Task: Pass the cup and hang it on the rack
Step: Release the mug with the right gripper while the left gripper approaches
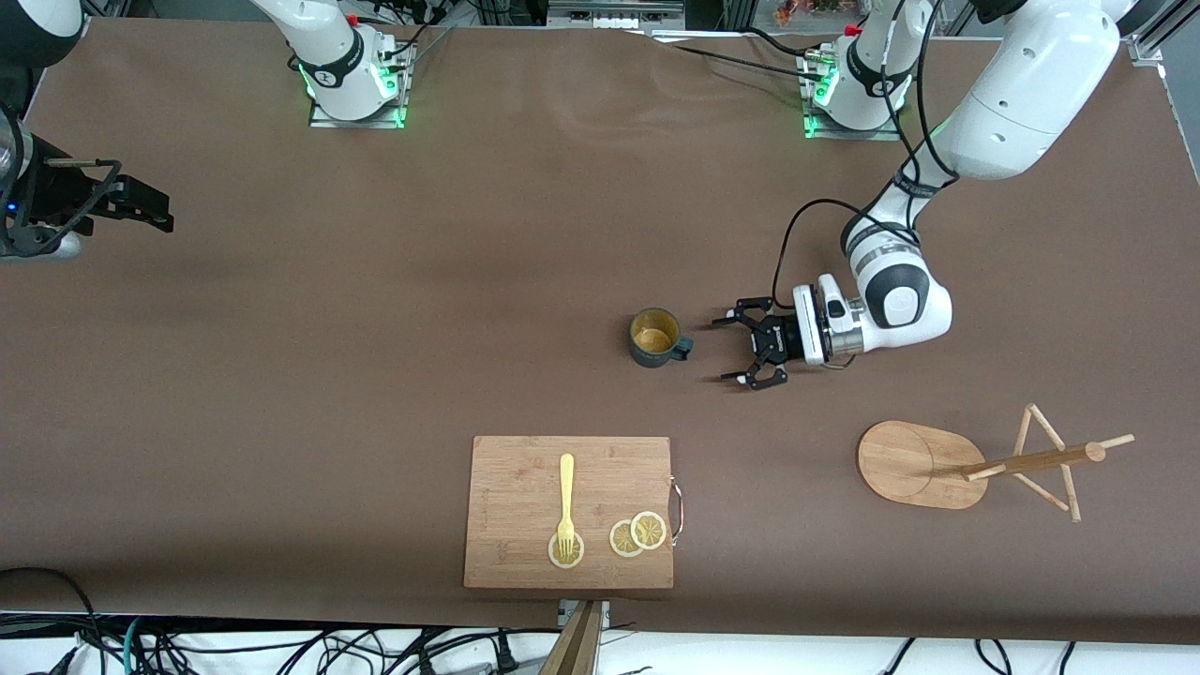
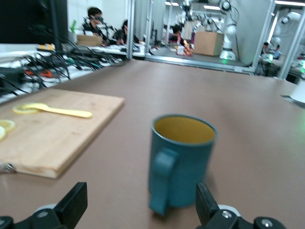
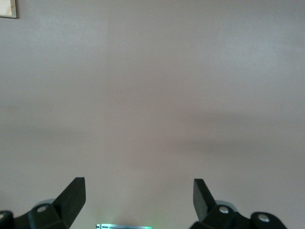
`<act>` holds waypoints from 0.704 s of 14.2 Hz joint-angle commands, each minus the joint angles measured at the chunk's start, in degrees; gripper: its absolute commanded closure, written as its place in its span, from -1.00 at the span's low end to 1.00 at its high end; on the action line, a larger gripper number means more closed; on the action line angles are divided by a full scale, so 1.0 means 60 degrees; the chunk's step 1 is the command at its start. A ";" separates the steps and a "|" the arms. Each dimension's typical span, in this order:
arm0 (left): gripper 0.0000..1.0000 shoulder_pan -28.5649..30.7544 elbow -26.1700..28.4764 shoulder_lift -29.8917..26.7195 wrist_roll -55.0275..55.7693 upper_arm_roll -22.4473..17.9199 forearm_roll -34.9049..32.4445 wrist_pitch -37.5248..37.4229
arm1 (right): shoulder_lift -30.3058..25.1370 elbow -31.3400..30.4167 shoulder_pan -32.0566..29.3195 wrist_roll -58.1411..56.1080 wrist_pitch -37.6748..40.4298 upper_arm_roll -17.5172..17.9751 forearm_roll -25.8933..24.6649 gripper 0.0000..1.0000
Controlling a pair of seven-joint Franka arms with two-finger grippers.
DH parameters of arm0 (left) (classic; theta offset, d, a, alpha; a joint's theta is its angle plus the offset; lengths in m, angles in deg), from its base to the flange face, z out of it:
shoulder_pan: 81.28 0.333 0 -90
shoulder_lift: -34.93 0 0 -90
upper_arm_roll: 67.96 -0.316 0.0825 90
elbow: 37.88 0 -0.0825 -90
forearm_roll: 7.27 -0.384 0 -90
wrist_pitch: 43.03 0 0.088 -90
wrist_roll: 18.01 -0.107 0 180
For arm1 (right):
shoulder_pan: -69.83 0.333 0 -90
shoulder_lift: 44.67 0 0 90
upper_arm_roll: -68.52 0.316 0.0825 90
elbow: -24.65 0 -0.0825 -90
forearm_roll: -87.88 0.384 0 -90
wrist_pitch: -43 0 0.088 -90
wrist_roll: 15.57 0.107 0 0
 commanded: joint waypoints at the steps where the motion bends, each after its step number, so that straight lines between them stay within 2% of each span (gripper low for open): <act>1: -1.00 -0.0143 -0.0629 0.0574 -0.0320 0.0073 0.0454 -0.0030 | -0.0076 0.0010 -0.0071 -0.0113 0.0144 0.0102 -0.0067 -1.00; 10: -1.00 -0.0465 -0.0689 0.1176 -0.1770 0.0073 0.0688 -0.0001 | -0.0076 -0.0005 -0.0071 -0.0113 0.0217 0.0102 0.0006 -1.00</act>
